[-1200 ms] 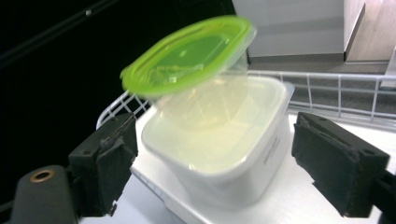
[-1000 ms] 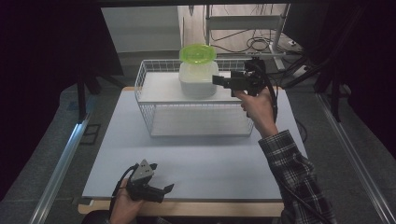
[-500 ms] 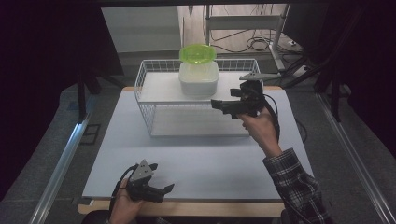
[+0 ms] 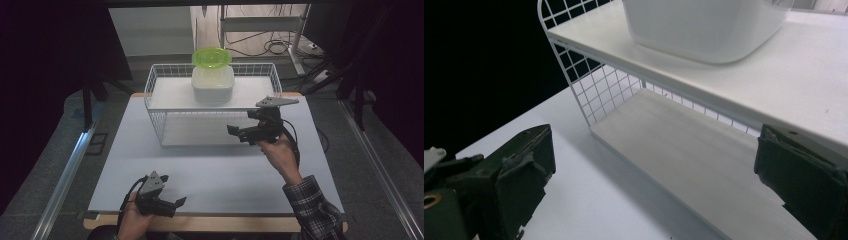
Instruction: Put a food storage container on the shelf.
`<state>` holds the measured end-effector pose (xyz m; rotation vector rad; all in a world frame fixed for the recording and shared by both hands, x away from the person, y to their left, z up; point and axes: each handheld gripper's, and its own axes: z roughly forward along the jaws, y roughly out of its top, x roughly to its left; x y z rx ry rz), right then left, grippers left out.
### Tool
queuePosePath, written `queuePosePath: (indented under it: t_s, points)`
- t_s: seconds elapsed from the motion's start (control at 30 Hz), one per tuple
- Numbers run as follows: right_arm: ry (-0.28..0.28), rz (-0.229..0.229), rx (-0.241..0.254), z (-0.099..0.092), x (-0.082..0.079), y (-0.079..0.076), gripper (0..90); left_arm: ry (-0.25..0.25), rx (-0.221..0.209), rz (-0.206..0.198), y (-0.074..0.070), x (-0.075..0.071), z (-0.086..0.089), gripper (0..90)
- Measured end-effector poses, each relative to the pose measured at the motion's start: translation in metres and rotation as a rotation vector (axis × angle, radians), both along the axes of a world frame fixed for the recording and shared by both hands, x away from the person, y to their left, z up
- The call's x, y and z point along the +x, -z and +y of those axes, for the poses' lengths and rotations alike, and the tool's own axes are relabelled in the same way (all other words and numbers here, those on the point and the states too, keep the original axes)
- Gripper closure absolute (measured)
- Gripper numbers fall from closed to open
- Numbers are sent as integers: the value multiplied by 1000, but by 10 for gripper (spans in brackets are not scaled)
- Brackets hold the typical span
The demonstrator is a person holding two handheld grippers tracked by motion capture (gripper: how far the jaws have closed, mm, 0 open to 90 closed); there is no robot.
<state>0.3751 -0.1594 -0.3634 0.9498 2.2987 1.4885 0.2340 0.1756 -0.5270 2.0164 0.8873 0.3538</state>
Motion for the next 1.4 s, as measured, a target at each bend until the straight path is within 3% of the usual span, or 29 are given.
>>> queuePosePath:
  t_s: [0.43,0.57,1.4]
  points:
    - [11,-36,-31,-8,-19,28,8,-4,8,-4,0,0,0,13]
    - [19,-41,-49,-9,-22,30,1,-2,10,-6,0,0,0,13]
    - [42,-14,-95,-29,-47,60,0,2,18,-9,0,0,2,14]
